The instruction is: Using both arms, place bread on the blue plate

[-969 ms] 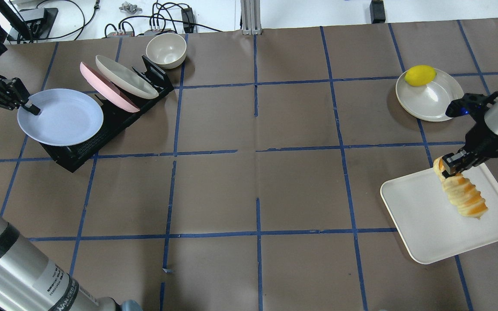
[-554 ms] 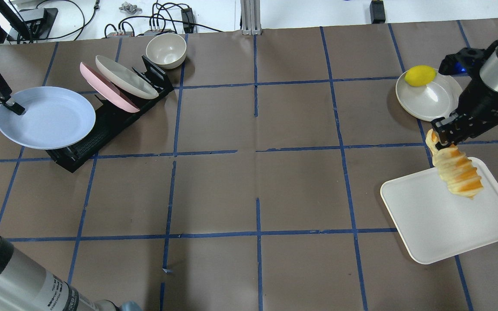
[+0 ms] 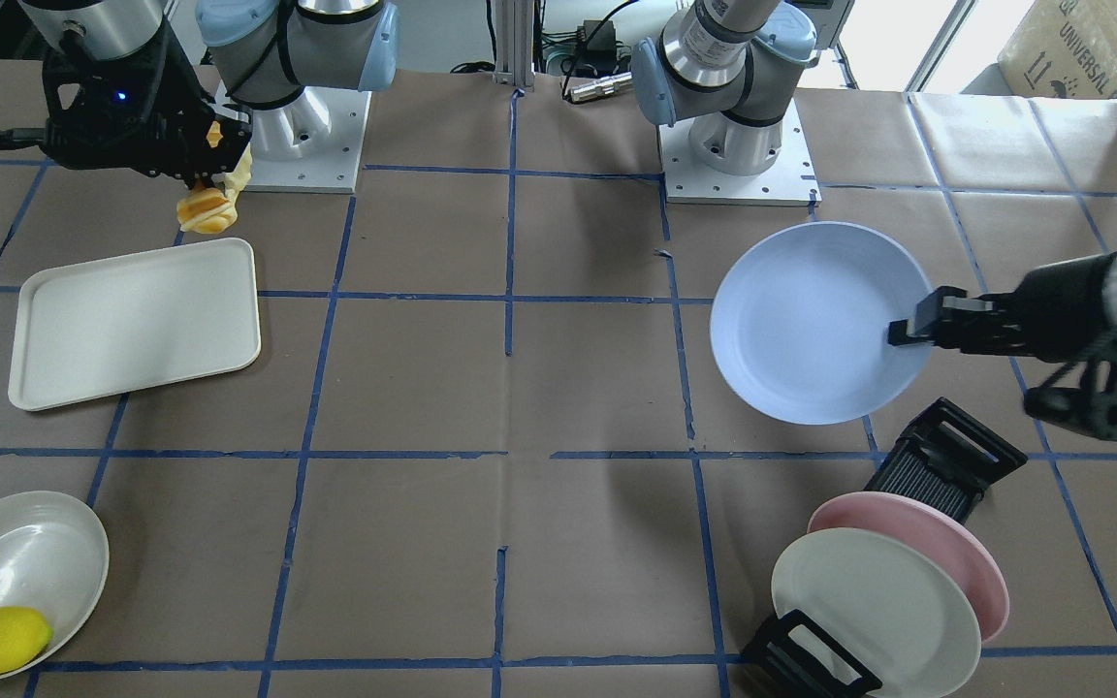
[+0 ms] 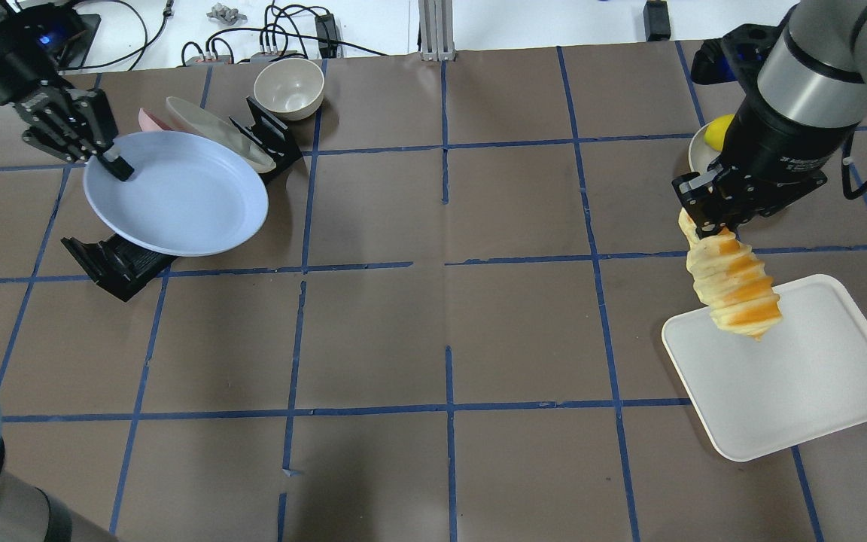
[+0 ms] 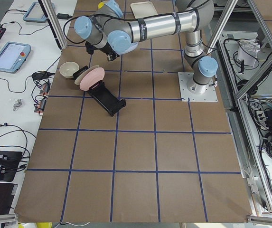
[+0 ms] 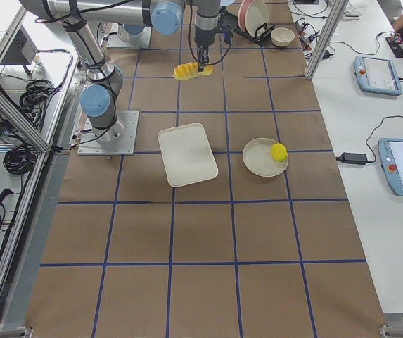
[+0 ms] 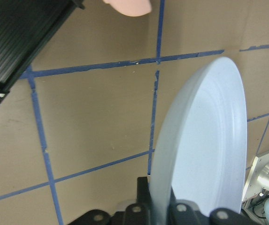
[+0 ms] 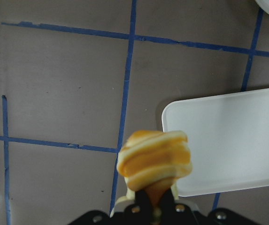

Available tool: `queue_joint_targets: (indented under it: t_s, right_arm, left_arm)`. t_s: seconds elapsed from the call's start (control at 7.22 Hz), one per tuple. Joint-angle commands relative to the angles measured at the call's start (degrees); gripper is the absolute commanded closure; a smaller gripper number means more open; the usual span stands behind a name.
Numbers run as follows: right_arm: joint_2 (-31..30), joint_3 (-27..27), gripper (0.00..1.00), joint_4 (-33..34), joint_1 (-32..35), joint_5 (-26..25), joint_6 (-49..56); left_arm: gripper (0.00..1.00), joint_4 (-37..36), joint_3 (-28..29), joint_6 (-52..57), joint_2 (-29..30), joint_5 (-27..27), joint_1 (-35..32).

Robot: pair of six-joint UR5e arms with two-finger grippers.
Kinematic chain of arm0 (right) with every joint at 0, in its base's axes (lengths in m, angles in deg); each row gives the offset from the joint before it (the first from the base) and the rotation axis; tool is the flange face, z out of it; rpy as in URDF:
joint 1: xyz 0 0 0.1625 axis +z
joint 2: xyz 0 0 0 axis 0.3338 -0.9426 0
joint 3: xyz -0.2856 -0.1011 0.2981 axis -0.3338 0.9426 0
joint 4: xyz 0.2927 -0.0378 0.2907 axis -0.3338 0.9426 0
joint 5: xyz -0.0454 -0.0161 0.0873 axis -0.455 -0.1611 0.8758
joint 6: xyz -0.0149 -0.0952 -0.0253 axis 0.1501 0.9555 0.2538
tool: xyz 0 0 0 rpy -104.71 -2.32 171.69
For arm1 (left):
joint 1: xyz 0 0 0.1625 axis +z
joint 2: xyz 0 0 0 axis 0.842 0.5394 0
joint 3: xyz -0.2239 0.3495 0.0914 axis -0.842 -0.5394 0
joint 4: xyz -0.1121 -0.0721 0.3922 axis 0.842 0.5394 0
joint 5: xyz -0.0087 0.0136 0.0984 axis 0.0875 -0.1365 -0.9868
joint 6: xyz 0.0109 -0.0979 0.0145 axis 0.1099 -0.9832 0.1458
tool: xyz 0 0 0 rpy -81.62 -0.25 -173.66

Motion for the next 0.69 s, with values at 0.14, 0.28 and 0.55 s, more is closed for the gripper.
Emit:
queue_joint_targets:
  t_s: [0.14,0.28,0.55]
  right_arm:
    - [-0.37,0.11,0.83,-1.11,1.68,0.45,-2.25]
    - [-0.46,0.11,0.83,-1.37,1.77,0.71,-2.25]
    - [-0.55,-0.85,0.83,-1.29,1.77,0.71,-2.25]
  left_arm:
    - [0.98,-22.46,-17.90,-9.97,-5.28,7.74,-10.74]
    - [0.98,-30.20,-23.45,-14.22,-5.82,9.36,-11.28]
    - [0.98,-45.99,-32.08,-21.08,-4.87,15.43,-14.60]
